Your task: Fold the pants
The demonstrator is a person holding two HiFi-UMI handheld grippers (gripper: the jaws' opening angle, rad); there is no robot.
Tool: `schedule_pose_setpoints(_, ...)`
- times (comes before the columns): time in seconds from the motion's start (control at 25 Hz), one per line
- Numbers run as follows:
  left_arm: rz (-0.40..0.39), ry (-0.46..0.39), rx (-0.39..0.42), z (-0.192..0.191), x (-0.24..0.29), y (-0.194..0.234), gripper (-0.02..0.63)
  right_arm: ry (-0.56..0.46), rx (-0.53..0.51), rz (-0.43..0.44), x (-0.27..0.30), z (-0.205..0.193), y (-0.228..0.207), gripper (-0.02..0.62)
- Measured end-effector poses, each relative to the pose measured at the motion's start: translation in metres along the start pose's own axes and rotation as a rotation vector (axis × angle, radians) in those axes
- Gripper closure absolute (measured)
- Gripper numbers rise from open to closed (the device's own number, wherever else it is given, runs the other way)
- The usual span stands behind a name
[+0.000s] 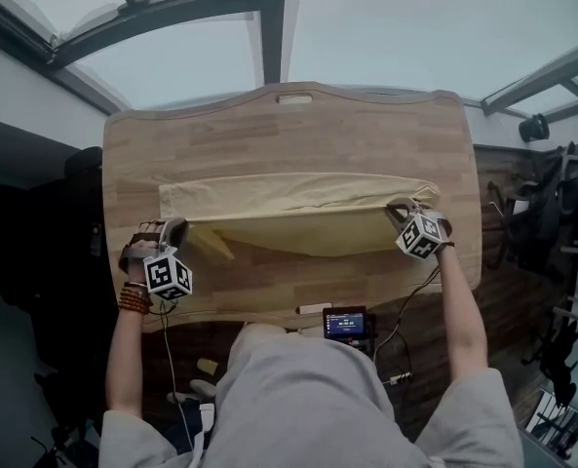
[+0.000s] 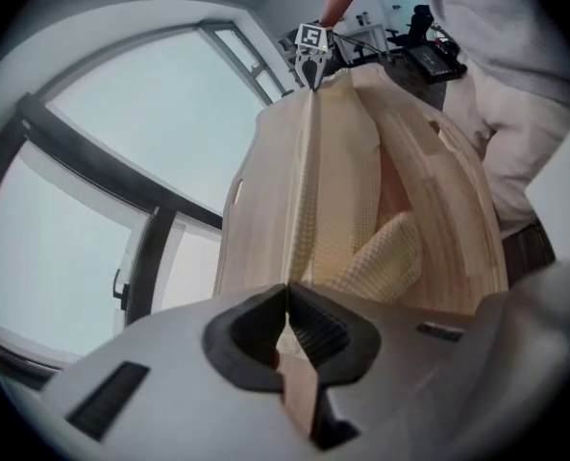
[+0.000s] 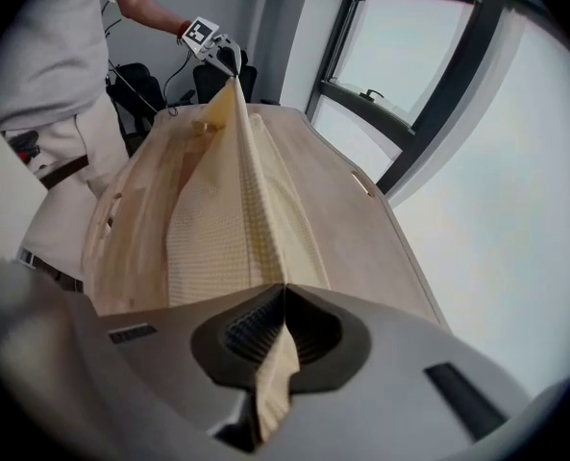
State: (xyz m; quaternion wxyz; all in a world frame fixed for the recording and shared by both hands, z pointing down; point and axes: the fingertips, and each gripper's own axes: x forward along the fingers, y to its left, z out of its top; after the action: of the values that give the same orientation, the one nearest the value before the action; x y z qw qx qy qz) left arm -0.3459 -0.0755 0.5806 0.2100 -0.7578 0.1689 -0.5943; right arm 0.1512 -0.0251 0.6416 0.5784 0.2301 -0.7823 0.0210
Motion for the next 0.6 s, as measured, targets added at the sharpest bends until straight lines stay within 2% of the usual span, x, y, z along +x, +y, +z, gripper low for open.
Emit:
schedule_pose_setpoints(0.08,-0.014,0.02,-0.08,-0.004,0.023,0.014,0.586,0.038,0.016,0.016,0.024,-0.006,-0.021,0.584)
schedule_pose_setpoints(0.12,-0.013,0.024,-0.166,-0.01,0.034,0.023,0.578,0.067,0.044,0.019,0.038,-0.011,-0.031,0.584)
schedule_pose_setpoints(0.16,-0.008,0.028,-0.282,-0.021,0.042,0.033,0.55,0.098,0.087,0.018,0.052,-0.017,-0.041,0.584)
schedule_pose_setpoints(0.2,0.0,0.029,-0.422,-0.035,0.047,0.042,0.479,0.127,0.144,0.014,0.064,-0.023,-0.05,0.583)
schedule_pose_setpoints(0.24,0.009,0.026,-0.573,-0.05,0.049,0.049,0.445,0.15,0.204,0.01,0.074,-0.028,-0.057,0.581)
schedule_pose_setpoints(0.28,0.016,0.018,-0.71,-0.064,0.049,0.052,0.445,0.164,0.258,0.003,0.082,-0.032,-0.061,0.575)
schedule_pose_setpoints(0.32,0.012,0.008,-0.812,-0.075,0.048,0.051,0.445,0.163,0.301,-0.006,0.087,-0.034,-0.063,0.564)
schedule_pose_setpoints(0.36,-0.012,0.003,-0.863,-0.08,0.049,0.042,0.445,0.15,0.335,-0.017,0.09,-0.034,-0.063,0.561)
schedule_pose_setpoints(0.48,-0.16,0.047,-0.882,-0.078,0.061,-0.015,0.445,0.089,0.378,-0.068,0.085,-0.03,-0.054,0.561)
schedule_pose_setpoints(0.52,-0.199,0.075,-0.931,-0.079,0.068,-0.036,0.445,0.077,0.376,-0.086,0.082,-0.027,-0.049,0.563)
schedule_pose_setpoints(0.6,-0.234,0.114,-1.111,-0.085,0.082,-0.071,0.433,0.072,0.378,-0.103,0.079,-0.025,-0.034,0.563)
